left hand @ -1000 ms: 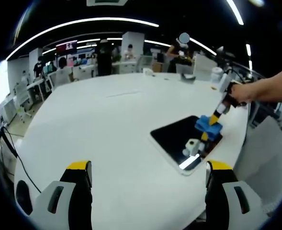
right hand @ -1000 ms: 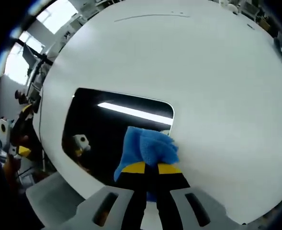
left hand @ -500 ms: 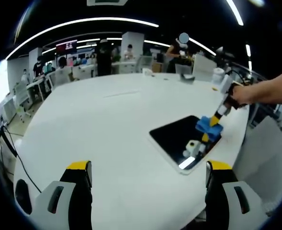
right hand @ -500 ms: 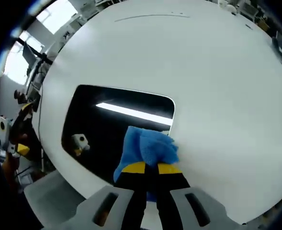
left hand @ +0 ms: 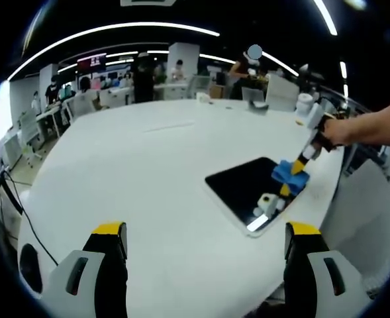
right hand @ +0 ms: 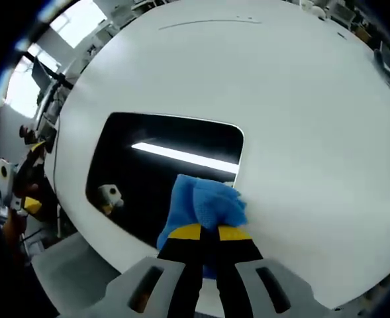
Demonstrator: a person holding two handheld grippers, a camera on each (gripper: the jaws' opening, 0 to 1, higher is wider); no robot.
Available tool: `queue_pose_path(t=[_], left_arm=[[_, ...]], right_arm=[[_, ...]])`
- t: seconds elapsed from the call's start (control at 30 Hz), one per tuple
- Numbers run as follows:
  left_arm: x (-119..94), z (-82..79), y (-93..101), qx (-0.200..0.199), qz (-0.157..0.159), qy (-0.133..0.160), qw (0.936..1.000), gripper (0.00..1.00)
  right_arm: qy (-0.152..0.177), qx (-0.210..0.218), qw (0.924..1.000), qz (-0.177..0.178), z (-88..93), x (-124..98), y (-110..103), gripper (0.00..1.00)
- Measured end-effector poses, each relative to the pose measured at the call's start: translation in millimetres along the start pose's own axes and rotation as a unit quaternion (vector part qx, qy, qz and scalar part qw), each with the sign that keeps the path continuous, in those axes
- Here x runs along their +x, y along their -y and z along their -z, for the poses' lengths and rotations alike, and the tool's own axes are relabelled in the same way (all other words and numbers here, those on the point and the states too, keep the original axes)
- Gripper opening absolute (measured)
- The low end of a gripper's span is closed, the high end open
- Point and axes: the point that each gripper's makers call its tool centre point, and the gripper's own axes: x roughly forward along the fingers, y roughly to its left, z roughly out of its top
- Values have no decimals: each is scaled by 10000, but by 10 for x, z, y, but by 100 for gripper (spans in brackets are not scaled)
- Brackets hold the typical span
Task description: Wipe the mirror surface with the cleaning cloth until all visible marks leave the cleaned area.
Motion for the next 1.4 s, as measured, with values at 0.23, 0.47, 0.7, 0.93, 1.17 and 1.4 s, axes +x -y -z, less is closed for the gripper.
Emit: queue_pose_path(t=[0.23,0.47,0.7,0.93,1.17,1.4], left_arm=[[-7,7,14,49,22,14,10000,100],[-22,17,10,58,25,6,10000,100],[-41,38,5,57,25,-9,10000,100],[-37,45,21,55,43,-20,10000,100],[-36,30,13,73,38,-9,10000,100],[-38,43,-32,-75,24,10,10000,100]], right_arm=[[15,24,10000,3,58,-16,-26,1],[16,12,10000,6,108,-24,-47,1],[29,26,10000,-2,143,-16,-54,1],[32,70,10000,-23,197,-32,-77,1],[-22,56,10000,-32,322,-58,-114,1],[-24,102,9999,-66,380,-70,-133,1]])
